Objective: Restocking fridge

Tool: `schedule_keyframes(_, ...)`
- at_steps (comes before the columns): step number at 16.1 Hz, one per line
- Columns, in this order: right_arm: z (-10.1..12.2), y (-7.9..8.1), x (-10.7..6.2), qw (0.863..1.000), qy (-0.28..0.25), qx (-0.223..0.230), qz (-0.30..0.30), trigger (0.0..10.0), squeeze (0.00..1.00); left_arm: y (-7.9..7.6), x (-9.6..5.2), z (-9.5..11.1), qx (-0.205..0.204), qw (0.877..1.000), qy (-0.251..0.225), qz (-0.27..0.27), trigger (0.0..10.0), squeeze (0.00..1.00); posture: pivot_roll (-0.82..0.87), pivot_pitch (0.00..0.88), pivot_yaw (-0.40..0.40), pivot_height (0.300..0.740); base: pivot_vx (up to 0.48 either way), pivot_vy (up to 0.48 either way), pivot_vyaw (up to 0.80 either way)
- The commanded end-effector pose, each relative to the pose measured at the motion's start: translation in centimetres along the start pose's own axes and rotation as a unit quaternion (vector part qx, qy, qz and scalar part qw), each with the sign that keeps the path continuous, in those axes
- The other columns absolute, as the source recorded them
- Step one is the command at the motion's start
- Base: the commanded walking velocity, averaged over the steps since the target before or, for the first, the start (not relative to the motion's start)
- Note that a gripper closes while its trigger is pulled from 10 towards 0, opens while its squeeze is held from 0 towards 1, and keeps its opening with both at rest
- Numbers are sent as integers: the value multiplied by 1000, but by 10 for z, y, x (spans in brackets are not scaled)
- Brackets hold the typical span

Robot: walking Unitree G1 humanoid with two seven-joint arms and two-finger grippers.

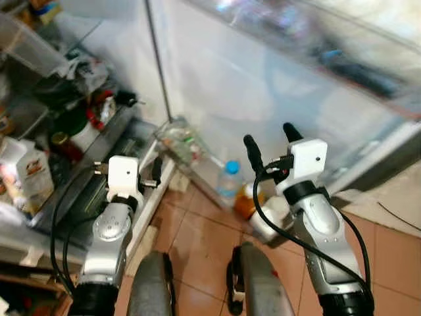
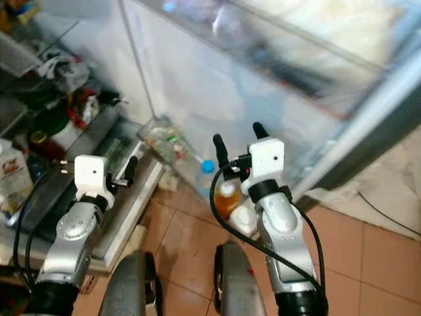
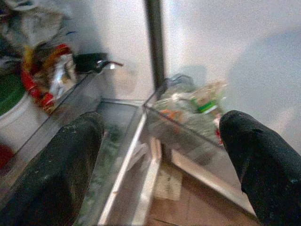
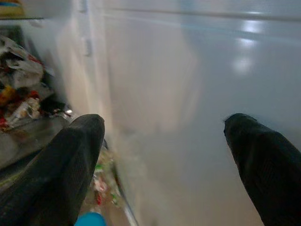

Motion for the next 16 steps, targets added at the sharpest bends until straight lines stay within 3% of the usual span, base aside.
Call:
schedule_keyframes(1,6,1,1,1000,-6,3,2,10000,0,-1,-1,4,8,1000,-7,-4,10000,0,25,110,14,701,0,0,-413)
schedule_keyframes(6,6,-1,2,1000,-3,0,2,10000,0,1,0,5,13,1000,-7,-2,10000,0,33,114,16,740,0,0,-416)
schedule_keyframes(16,-5,-7,1,1000,22,-20,0,10000,0,-2,9,12,21,1000,-14,3,10000,0,29,105,17,740,0,0,-342)
Point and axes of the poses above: a point about 5 cm out from each wrist's last joint towards the gripper, its own x axis pointing out of the wrist towards the gripper, its own z axis along the axis of the wrist's last joint, y = z × x, the point moved 6 cm from there along x, pointing out of the wrist towards the gripper, and after that the axes turned 12 degrees about x, right-handed, at the moved point
